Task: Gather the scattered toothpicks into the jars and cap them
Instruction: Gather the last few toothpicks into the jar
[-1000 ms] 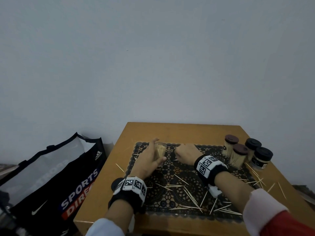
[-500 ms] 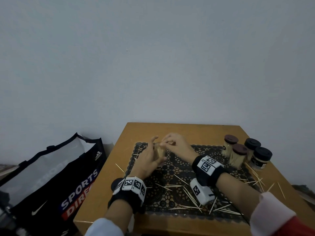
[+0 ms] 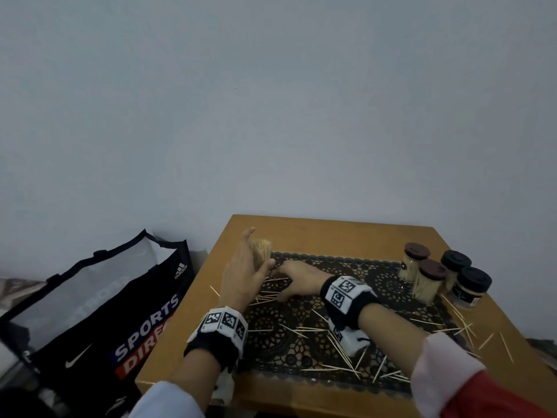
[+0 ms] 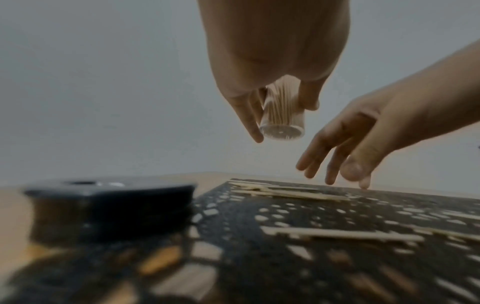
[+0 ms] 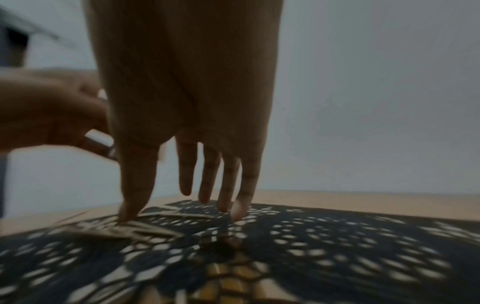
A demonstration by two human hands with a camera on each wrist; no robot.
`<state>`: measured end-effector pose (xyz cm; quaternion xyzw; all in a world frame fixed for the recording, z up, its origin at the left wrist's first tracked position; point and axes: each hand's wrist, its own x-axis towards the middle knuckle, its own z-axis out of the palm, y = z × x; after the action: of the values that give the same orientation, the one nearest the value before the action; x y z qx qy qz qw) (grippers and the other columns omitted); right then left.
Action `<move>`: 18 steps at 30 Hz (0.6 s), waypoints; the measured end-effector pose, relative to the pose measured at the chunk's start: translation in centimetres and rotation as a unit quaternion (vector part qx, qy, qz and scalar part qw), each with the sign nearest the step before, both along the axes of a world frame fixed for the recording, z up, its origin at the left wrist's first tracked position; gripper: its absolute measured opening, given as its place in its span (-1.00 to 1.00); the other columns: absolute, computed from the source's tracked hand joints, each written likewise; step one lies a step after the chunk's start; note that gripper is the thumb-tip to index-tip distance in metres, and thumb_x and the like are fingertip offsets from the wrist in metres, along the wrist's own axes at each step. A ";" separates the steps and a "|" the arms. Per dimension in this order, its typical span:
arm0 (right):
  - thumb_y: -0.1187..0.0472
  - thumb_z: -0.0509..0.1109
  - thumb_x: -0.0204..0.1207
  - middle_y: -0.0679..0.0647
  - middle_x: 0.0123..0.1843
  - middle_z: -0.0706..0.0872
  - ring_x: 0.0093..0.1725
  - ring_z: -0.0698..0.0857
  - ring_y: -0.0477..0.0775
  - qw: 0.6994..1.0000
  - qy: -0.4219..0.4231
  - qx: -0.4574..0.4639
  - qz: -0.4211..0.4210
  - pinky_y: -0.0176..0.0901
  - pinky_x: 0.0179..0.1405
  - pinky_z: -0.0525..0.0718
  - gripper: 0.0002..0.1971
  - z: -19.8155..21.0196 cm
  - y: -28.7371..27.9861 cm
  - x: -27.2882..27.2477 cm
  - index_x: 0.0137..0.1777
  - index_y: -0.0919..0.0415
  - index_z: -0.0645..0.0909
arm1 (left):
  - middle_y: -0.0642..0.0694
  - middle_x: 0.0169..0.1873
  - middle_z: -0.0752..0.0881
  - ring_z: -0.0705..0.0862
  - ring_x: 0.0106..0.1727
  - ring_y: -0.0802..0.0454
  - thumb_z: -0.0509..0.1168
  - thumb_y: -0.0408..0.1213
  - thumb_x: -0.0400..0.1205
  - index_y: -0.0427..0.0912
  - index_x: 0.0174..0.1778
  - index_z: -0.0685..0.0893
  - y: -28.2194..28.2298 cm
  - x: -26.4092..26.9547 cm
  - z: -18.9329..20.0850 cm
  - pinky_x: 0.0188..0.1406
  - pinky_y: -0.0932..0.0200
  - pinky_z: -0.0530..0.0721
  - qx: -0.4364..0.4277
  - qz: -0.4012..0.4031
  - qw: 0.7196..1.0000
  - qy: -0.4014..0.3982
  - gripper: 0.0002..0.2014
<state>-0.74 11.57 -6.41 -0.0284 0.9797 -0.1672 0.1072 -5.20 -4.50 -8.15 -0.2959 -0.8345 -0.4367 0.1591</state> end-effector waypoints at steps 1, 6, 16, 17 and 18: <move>-0.07 0.53 0.44 0.16 0.39 0.55 0.36 0.54 0.17 1.000 -0.001 0.017 0.012 0.07 0.32 0.56 -0.33 -0.2 -1.0 -0.2 0.48 0.23 0.49 | 0.05 -0.36 0.53 0.48 -0.43 0.20 0.45 -0.05 0.58 -0.09 0.63 0.20 -0.6 -0.2 0.2 -0.47 0.29 0.35 -0.002 0.006 1.000 0.001 -0.23; 0.01 0.55 0.44 0.24 0.35 0.56 0.31 0.56 0.26 0.997 0.015 0.079 0.016 0.12 0.26 0.61 -0.38 -1.0 -3.7 -1.1 0.42 0.35 0.55 | 0.03 -0.38 0.54 0.52 -0.40 0.19 0.46 -0.09 0.58 -0.09 0.62 0.18 -3.7 -1.6 0.2 -0.46 0.34 0.33 -0.021 0.038 0.999 -0.022 -0.22; 0.34 0.56 0.39 0.14 -0.12 0.82 -0.11 0.76 0.12 0.996 0.075 0.053 0.016 0.01 -0.03 0.74 -0.94 -0.5 -4.1 -1.2 -0.14 0.27 0.82 | -0.01 -0.33 0.60 0.60 -0.34 0.11 0.50 -0.05 0.53 -0.08 0.62 0.18 -4.8 -2.6 -1.2 -0.25 0.07 0.67 -0.047 0.038 0.997 -0.056 -0.17; 0.35 0.54 0.41 0.14 -0.15 0.81 -0.13 0.75 0.12 0.995 0.075 0.062 0.021 0.00 -0.07 0.74 -0.97 -0.5 -4.1 -1.1 -0.18 0.27 0.80 | -0.02 -0.32 0.61 0.61 -0.33 0.11 0.50 -0.04 0.53 -0.08 0.62 0.17 -4.8 -2.7 -1.2 -0.23 0.08 0.67 -0.053 0.037 0.996 -0.059 -0.16; 0.37 0.48 0.44 0.14 -0.16 0.80 -0.15 0.74 0.14 0.994 0.076 0.071 0.026 0.00 -0.12 0.73 -0.94 -0.5 -4.2 -1.1 -0.21 0.26 0.78 | -0.02 -0.32 0.61 0.61 -0.33 0.11 0.50 -0.03 0.52 -0.08 0.63 0.17 -4.8 -2.6 -1.3 -0.24 0.08 0.67 -0.059 0.037 0.996 -0.061 -0.16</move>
<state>-1.83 7.40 -6.89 -0.0584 0.9933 -0.0917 0.0385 -7.83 -9.27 -9.41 -0.2466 -0.8773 -0.3976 0.1066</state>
